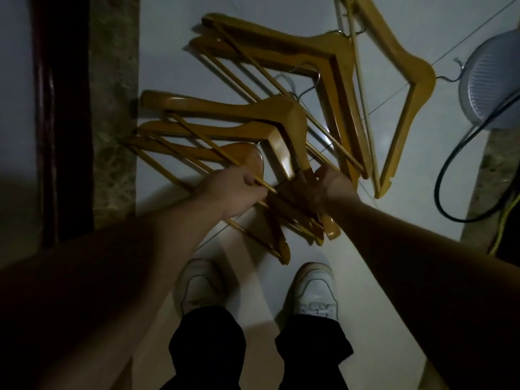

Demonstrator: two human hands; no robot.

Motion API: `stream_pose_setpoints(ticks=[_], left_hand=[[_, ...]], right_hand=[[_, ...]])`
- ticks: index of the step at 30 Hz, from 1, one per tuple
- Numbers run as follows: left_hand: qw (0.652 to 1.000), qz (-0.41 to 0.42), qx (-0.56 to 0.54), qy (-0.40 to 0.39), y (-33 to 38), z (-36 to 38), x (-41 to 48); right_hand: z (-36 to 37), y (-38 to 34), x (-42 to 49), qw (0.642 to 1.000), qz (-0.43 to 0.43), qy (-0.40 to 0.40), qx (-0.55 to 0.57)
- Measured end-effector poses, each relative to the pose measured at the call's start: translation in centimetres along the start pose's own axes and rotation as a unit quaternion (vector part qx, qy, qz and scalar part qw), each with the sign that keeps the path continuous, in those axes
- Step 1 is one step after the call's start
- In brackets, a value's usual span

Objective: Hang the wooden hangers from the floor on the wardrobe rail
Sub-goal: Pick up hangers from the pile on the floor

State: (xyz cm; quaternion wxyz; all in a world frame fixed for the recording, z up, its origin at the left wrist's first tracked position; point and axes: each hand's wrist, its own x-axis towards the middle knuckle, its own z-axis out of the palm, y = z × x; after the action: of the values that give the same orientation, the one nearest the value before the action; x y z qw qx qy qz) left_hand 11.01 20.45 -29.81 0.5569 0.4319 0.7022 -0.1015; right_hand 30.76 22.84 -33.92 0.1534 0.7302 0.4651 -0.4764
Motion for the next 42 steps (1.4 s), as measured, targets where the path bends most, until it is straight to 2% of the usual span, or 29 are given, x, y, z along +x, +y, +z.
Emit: stream_pose_setpoints(ticks=[4, 9, 13, 17, 20, 27, 35, 39, 42], left_hand=[[1.000, 0.004, -0.002, -0.004, -1.7, 1.5, 1.5], [1.000, -0.014, 0.000, 0.002, -3.0, 1.6, 2.2], [1.000, -0.021, -0.004, 0.006, -3.5, 1.7, 2.1], [1.000, -0.015, -0.003, -0.002, -3.2, 2.0, 1.4], [1.000, 0.001, -0.013, 0.002, -2.7, 1.9, 1.0], [0.999, 0.004, 0.005, 0.041, -1.2, 0.6, -1.4], [0.999, 0.001, -0.004, 0.042, 0.4, -1.9, -6.7], [0.998, 0.016, 0.000, 0.054, 1.4, -2.8, -9.3], [0.997, 0.016, -0.001, 0.071, 2.4, -3.2, -11.3]], right_hand=[[2.1, 0.0, 0.9, 0.998, -0.060, 0.001, -0.007], [4.4, -0.2, 1.4, 0.999, -0.031, 0.035, -0.001], [5.5, -0.4, 1.2, 0.997, -0.048, 0.062, -0.026], [4.9, -0.8, 1.2, 0.998, -0.035, 0.017, 0.043], [4.6, -0.8, 0.4, 0.993, -0.019, 0.013, 0.117], [2.8, -0.8, -2.0, 0.993, 0.014, -0.062, 0.100], [-1.0, -0.3, -7.7, 0.988, 0.073, -0.127, 0.048], [-2.7, -0.7, -10.3, 0.986, 0.068, -0.155, -0.005], [-3.4, -1.2, -12.5, 0.985, 0.064, -0.161, 0.004]])
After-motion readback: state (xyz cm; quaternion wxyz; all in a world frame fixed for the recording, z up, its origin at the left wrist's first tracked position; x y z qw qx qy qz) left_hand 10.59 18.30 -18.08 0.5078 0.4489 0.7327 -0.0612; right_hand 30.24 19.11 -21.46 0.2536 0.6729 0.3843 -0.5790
